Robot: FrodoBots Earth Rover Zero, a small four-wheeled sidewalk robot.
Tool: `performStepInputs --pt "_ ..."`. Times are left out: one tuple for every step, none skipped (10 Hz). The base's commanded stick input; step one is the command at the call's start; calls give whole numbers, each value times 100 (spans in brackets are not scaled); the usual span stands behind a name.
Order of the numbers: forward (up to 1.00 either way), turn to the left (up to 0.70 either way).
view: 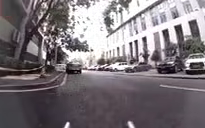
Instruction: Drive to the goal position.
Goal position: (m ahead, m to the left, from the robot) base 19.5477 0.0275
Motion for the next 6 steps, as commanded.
performStepInputs --pt "39 0" --pt "0 0" --pt "0 0" --pt "0 0" --pt "0 0" --pt "0 0"
